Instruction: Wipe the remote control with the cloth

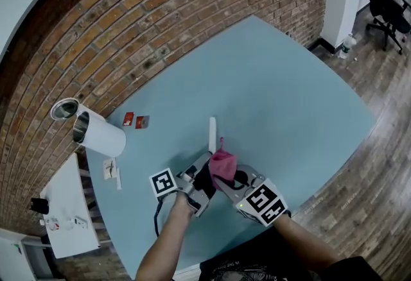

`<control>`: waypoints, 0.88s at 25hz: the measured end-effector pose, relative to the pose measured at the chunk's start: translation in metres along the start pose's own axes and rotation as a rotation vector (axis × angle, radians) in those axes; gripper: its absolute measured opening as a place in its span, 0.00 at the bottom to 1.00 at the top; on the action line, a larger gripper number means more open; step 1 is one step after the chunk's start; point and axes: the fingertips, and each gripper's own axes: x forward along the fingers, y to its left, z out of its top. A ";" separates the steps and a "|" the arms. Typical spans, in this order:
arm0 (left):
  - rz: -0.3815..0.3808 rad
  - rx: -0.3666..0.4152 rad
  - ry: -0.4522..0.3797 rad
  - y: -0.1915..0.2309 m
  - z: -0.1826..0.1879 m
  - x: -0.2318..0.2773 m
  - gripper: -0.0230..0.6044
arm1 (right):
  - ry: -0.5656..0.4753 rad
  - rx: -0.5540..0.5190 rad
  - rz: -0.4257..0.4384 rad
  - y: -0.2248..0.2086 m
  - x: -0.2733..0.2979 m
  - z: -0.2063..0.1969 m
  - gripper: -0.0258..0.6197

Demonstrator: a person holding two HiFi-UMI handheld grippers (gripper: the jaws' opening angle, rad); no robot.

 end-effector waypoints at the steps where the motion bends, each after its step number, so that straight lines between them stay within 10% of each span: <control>1: 0.000 0.000 -0.001 0.000 0.000 0.000 0.50 | -0.001 -0.004 0.002 0.001 0.001 0.001 0.14; 13: 0.032 0.088 0.078 -0.001 -0.005 0.000 0.50 | -0.019 0.019 0.055 0.010 -0.002 0.008 0.14; 22: 0.253 0.598 0.472 0.021 -0.031 -0.021 0.50 | -0.137 0.214 -0.094 -0.056 -0.035 0.019 0.14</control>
